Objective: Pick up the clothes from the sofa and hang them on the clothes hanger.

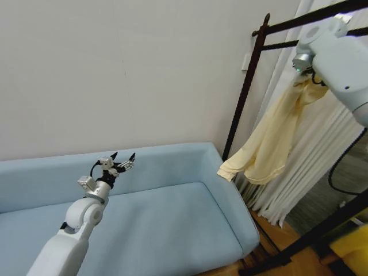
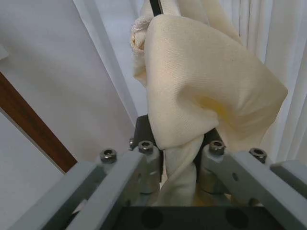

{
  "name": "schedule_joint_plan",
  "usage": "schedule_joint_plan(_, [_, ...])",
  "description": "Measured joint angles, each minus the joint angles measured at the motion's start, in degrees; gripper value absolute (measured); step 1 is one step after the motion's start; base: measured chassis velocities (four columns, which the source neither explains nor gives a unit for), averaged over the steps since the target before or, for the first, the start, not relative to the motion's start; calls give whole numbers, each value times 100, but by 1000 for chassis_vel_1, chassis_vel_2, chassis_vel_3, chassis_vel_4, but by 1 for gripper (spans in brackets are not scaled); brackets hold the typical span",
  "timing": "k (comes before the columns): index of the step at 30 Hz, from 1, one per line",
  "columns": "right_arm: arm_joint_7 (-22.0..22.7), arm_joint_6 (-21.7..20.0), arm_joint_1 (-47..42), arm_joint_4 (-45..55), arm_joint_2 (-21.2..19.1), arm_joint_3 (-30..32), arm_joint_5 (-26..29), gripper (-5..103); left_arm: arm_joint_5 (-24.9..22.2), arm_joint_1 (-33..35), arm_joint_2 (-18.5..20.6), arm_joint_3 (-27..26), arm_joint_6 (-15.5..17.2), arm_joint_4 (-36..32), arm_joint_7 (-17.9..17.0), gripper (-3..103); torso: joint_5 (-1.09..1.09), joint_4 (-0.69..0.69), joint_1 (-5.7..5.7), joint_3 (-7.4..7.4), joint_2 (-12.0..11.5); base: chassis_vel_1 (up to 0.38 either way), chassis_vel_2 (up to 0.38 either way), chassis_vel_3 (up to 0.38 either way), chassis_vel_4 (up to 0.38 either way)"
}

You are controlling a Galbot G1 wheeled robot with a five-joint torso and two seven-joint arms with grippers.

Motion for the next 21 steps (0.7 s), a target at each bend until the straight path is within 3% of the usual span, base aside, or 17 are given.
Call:
schedule_joint_plan(3, [-28,-78,19,-10,51,-20,-115,27,-6,-1,-35,-17,-3,0,0,100,0,0,0,0,0,0,0,0,0])
schedule_joint_plan(6, [-31,-111,47,-22,89,-37,-190,33,-21,6,-62,-50,-14,0,0,100,-2,1,0,0,0,0,0,0,0])
schedule_joint_plan(9, [-34,-163,97,-41,139,-69,-238,48,-28,37,-72,-98,-36,0,37,100,-2,1,0,0,0,0,0,0,0])
schedule_joint_plan(11, [-32,-177,111,-61,158,-76,-255,48,-28,49,-73,-111,-42,0,58,100,-2,1,0,0,0,0,0,0,0])
schedule_joint_plan(15, [46,-233,145,14,178,-124,-304,70,-21,78,-107,-136,-58,7,94,100,-1,0,0,0,0,0,0,0,0])
schedule_joint_plan(17, [94,-249,152,69,175,-133,-303,70,-16,81,-122,-137,-65,8,100,100,-1,0,0,0,0,0,0,0,0])
schedule_joint_plan(21, [312,-332,197,245,156,-185,-285,92,-12,88,-148,-146,-85,3,130,100,-2,1,0,1,0,0,0,0,0])
